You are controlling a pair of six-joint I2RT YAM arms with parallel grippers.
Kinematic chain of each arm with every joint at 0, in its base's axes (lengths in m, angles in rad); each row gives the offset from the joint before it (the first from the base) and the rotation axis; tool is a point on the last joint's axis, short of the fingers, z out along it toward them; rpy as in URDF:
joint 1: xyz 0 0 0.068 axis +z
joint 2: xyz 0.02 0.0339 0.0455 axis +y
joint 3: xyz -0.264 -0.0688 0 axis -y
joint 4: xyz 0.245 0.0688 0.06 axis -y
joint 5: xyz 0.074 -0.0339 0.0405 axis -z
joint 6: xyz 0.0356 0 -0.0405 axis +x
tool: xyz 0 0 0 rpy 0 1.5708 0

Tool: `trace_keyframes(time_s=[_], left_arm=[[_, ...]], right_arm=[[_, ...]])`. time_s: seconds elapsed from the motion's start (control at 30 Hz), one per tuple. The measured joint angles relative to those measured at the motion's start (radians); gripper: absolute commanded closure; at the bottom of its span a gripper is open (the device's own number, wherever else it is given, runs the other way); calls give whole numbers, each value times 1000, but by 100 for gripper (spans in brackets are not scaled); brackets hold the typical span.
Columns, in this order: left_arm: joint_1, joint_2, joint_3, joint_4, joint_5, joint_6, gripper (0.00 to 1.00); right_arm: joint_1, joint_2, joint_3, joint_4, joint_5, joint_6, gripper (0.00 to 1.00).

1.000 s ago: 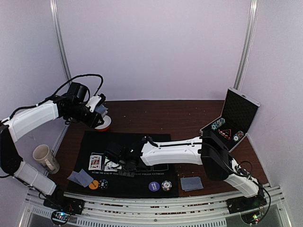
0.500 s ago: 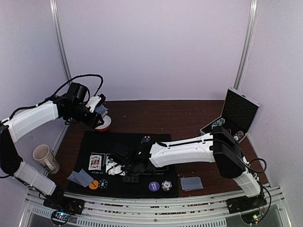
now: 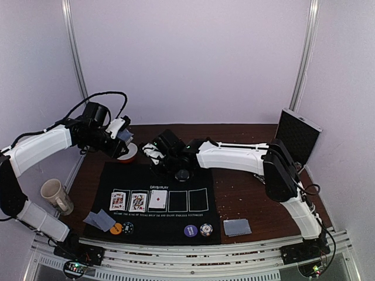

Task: Distribute texas hold em gaming equipment
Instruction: Flop the poker card in the community card area.

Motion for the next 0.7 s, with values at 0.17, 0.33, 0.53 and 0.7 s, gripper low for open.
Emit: trace_keyframes(time_s=[0.17, 0.33, 0.53, 0.7], left_arm=[[0, 0, 0, 0, 0, 0, 62], [0, 0, 0, 0, 0, 0, 61], [0, 0, 0, 0, 1, 0, 61], [0, 0, 0, 0, 2, 0, 61]], right_arm=[[-39, 80, 17, 24, -6, 122, 100], [-31, 162, 50, 1, -38, 162, 100], [-24, 168, 58, -18, -92, 164, 100], [-19, 168, 58, -28, -112, 144, 100]])
